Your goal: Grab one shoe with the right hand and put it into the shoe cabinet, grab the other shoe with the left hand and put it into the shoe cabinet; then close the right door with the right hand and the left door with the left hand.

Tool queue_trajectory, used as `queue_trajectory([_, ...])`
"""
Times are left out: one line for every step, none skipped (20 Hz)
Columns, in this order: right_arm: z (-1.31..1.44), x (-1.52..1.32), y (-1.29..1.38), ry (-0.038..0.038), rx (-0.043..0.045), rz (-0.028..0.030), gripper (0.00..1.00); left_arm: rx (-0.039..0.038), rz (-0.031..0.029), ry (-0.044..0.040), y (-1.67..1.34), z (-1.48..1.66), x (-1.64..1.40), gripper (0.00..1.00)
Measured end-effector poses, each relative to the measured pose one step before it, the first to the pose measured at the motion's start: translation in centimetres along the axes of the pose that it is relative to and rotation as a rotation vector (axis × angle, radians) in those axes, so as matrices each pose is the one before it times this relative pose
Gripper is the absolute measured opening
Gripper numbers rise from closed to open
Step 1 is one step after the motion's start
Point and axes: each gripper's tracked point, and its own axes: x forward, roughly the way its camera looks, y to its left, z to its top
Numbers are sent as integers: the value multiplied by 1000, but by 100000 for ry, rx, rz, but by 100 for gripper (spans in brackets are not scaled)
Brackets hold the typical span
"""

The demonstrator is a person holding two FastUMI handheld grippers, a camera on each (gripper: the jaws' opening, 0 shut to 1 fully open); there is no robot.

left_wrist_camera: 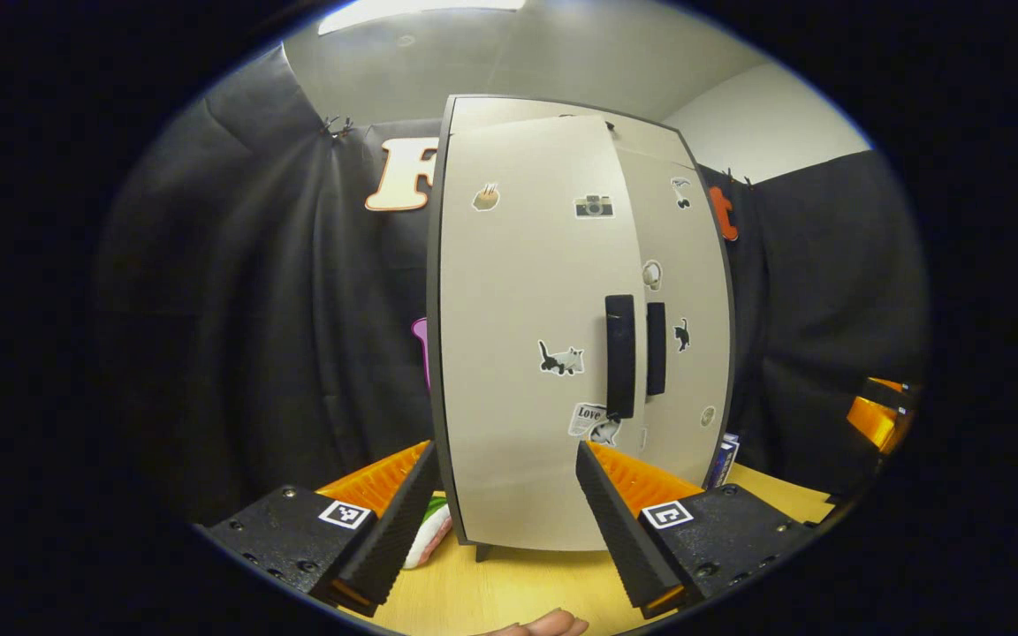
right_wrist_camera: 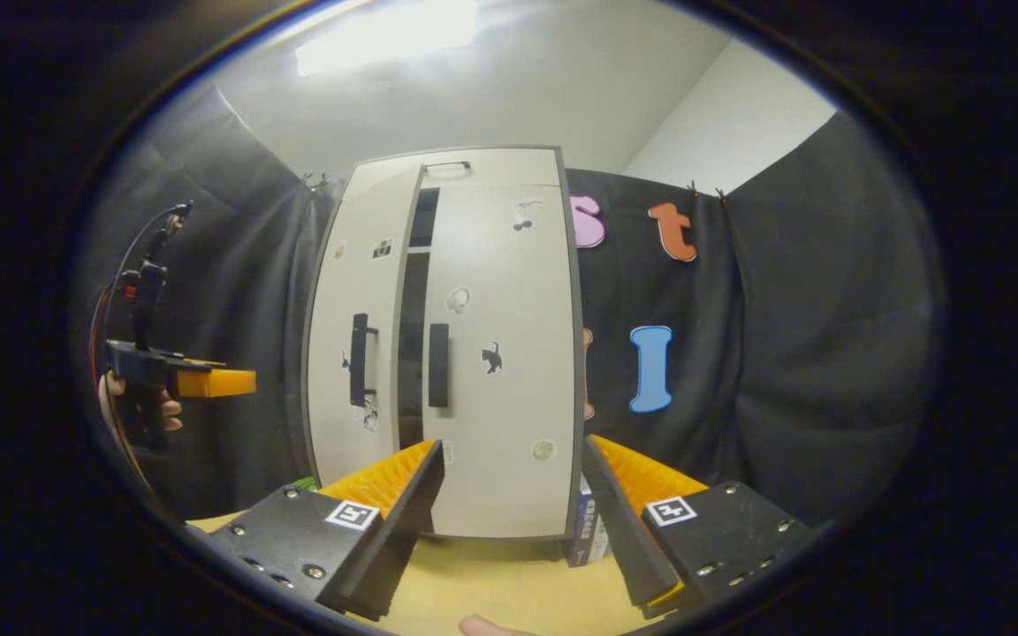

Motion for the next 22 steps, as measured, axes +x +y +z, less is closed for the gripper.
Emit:
queue_trajectory([-19, 35, -207, -236, 11, -739, 94, 1146, -1952, -1879, -738, 67, -487, 96])
queue_trajectory([-56, 63, -74, 138, -229, -412, 94, 1646, -530, -634, -369, -257, -351, 95])
queue_trajectory([-189, 29, 17, 452, -609, -112, 94, 2058, 1051, -412, -121, -195, -420, 96])
queue_trajectory([-120, 58, -39, 337, -694, -55, 94, 1062, 1585, -323, 177, -323, -405, 96])
queue_trajectory([-86, 42, -1, 142, -650, -38, 94, -634, 2792, -888, 273, -78, -284, 95])
queue_trajectory([-97, 0, 17, -12, -516, -123, 94, -1216, 2302, -288, 108, -373, -345, 95])
queue_trajectory([-172, 2, -47, -88, -144, -213, 94, -1119, 1737, -94, -30, -437, -319, 98])
queue_trajectory([-80, -112, 11, -89, 324, 13, 94, -1275, 1870, 24, 45, -622, -324, 96])
queue_trajectory([-98, -52, 240, -57, 605, 494, 94, -1413, 1182, 564, -4, -688, -293, 96])
queue_trajectory([-121, -53, 280, 141, 707, 833, 94, -1627, 1837, 974, 206, -786, -423, 96])
queue_trajectory([-167, -93, 122, 121, 86, 580, 94, -855, 300, 67, 13, -623, -486, 96])
queue_trajectory([29, -128, -319, -1082, -1704, -1442, 94, -1415, 966, 133, -21, -606, -558, 97])
queue_trajectory([213, -155, -650, -1958, -2563, -2447, 92, -530, 1059, -670, 45, -150, -479, 96])
queue_trajectory([168, -106, -290, -1818, -2681, -1802, 94, -179, 298, -991, -155, 116, -277, 98])
queue_trajectory([-27, -16, 78, -1294, -1616, -748, 94, 526, 108, -1747, -241, 565, -285, 96])
queue_trajectory([46, -182, 268, -1088, 158, 952, 94, 664, 92, -1324, -18, 526, -200, 92])
queue_trajectory([120, -114, 564, -799, 1146, 1987, 94, 715, -212, -614, -15, 358, -198, 95])
queue_trajectory([161, -225, 163, -596, 822, 659, 92, 310, -59, -840, 45, 291, -227, 94])
queue_trajectory([243, -344, -296, -715, 895, -45, 92, -599, 459, -1387, 53, 432, -171, 95])
queue_trajectory([219, -286, 122, -443, 1354, 886, 92, -248, 286, -922, 26, 322, -250, 95])
queue_trajectory([133, -298, 245, -272, 981, 911, 94, -914, 603, -1108, 15, 144, -139, 94])
queue_trajectory([198, -322, 67, -325, 557, 643, 94, -430, -249, -130, -108, -8, -59, 94])
